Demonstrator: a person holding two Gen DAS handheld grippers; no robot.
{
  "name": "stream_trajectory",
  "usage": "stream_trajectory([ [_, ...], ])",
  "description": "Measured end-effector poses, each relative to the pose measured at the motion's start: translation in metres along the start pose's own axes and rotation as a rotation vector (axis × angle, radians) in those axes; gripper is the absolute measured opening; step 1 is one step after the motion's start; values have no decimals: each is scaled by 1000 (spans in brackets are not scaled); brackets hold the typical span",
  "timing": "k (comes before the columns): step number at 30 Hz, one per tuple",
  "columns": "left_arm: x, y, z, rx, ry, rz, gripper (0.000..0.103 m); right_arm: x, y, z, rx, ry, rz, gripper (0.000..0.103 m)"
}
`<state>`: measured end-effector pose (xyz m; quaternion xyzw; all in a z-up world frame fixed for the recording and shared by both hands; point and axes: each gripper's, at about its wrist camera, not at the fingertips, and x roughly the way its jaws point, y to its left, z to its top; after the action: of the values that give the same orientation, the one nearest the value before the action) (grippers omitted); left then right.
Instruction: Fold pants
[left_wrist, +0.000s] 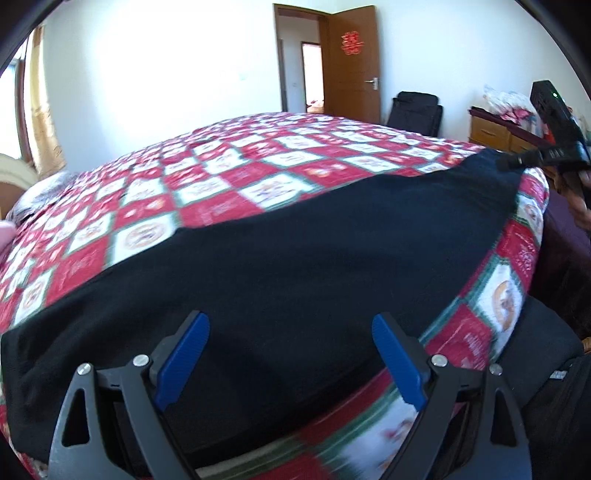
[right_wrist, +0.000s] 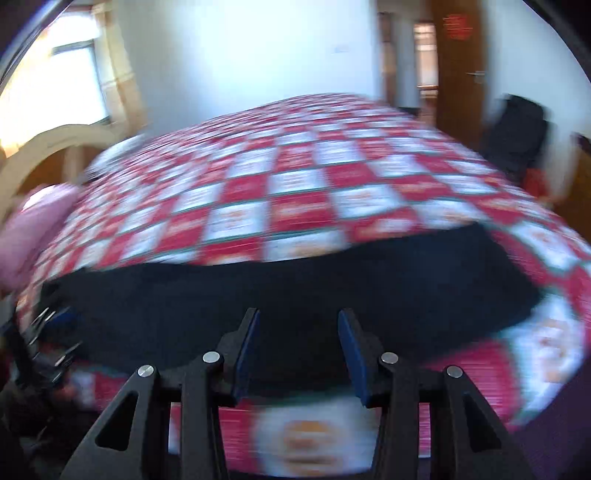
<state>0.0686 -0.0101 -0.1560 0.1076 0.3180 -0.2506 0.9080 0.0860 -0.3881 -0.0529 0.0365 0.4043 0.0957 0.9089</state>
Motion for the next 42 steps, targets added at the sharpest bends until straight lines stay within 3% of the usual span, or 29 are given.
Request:
stream_trajectory([
  [3, 4, 17, -14, -44, 36, 10, 93, 35, 62, -2, -112, 46, 115, 46],
  [6, -1, 16, -22, -24, 22, 22, 93, 73, 115, -12, -210, 126, 198, 46],
  [8, -10, 20, -20, -28, 9, 26, 93, 96, 138, -26, -261, 224, 202, 46],
  [9, -16, 25, -18, -28, -7, 45, 93, 97, 147, -32, -304, 210, 159, 46],
  [12, -41, 67, -12, -81, -69, 132, 93, 90, 155, -38, -356, 184, 135, 46],
  [14, -61, 109, -14, -161, -103, 247, 93, 89, 147, -33, -298, 190, 173, 46],
  [17, -79, 172, -27, -291, -105, 376, 92, 91, 139, -30, -226, 193, 200, 46],
  [19, -77, 206, -39, -367, -65, 408, 87, 91, 141, -31, -242, 187, 186, 46],
  [22, -64, 229, -53, -439, -20, 375, 65, 92, 148, -34, -284, 174, 151, 46],
  [27, -55, 229, -58, -530, -57, 273, 52, 95, 151, -35, -299, 164, 146, 51],
  [34, -49, 238, -60, -614, -54, 182, 54, 95, 153, -39, -308, 144, 138, 55],
  [36, -53, 235, -60, -601, -72, 193, 39, 95, 155, -40, -316, 138, 131, 56],
  [37, -55, 235, -61, -608, -88, 167, 22, 95, 156, -41, -319, 135, 128, 56],
  [42, -73, 239, -56, -664, -161, 165, 20, 93, 150, -38, -271, 123, 153, 56],
])
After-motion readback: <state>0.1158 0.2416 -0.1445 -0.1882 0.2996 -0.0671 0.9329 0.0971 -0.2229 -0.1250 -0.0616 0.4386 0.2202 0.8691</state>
